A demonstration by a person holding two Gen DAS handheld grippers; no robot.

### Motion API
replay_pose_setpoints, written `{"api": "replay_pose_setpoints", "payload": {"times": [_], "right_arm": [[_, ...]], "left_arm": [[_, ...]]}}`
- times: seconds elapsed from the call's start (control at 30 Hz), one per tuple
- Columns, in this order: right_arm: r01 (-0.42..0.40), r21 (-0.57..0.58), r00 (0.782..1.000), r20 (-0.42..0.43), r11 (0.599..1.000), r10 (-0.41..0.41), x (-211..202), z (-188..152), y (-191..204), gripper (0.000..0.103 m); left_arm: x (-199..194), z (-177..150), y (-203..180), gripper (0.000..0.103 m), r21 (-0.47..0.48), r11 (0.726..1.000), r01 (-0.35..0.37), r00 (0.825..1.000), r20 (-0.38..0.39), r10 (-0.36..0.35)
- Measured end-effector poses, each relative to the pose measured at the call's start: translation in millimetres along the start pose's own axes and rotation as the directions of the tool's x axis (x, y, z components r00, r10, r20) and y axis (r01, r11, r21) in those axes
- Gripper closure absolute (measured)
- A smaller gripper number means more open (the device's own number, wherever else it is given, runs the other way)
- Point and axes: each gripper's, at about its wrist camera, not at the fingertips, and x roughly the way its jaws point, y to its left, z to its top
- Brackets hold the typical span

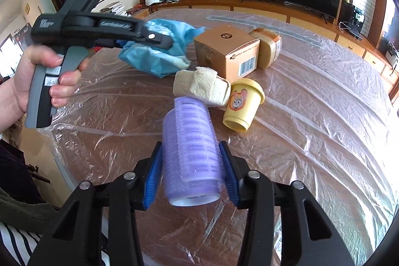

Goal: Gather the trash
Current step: 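Close the left gripper on the blue bag while the right gripper grasps the lavender rollers, then carry the blue bag and lavender rollers with both grippers over the black bin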

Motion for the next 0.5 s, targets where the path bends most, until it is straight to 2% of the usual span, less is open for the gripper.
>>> {"api": "replay_pose_setpoints", "payload": {"times": [0.13, 0.33, 0.37, 0.4, 0.5], "right_arm": [[-0.006, 0.013, 1.000, 0.003, 1.000, 0.006, -5, -3, -2, 0.060], [0.036, 0.000, 0.999, -0.018, 0.999, -0.036, -9, -16, -5, 0.059], [0.040, 0.004, 0.999, -0.017, 0.999, -0.040, -10, -18, -8, 0.053], [0.043, 0.009, 0.999, -0.015, 0.999, -0.043, -10, -19, -9, 0.043], [0.046, 0.013, 0.999, -0.005, 0.999, -0.046, -8, -17, -11, 0.034]], "left_arm": [[-9, -9, -2, 0.038, 0.026, 0.999, -0.036, 0.999, 0.009, 0.036], [-20, -31, -3, 0.038, 0.058, 0.996, -0.067, 0.998, 0.014, 0.067], [-22, -34, -5, 0.038, 0.066, 0.996, -0.065, 0.998, 0.010, 0.064], [-23, -37, -5, 0.038, 0.075, 0.995, -0.064, 0.998, 0.007, 0.063], [-19, -40, -8, 0.037, 0.091, 0.994, -0.060, 0.998, -0.011, 0.061]]}}
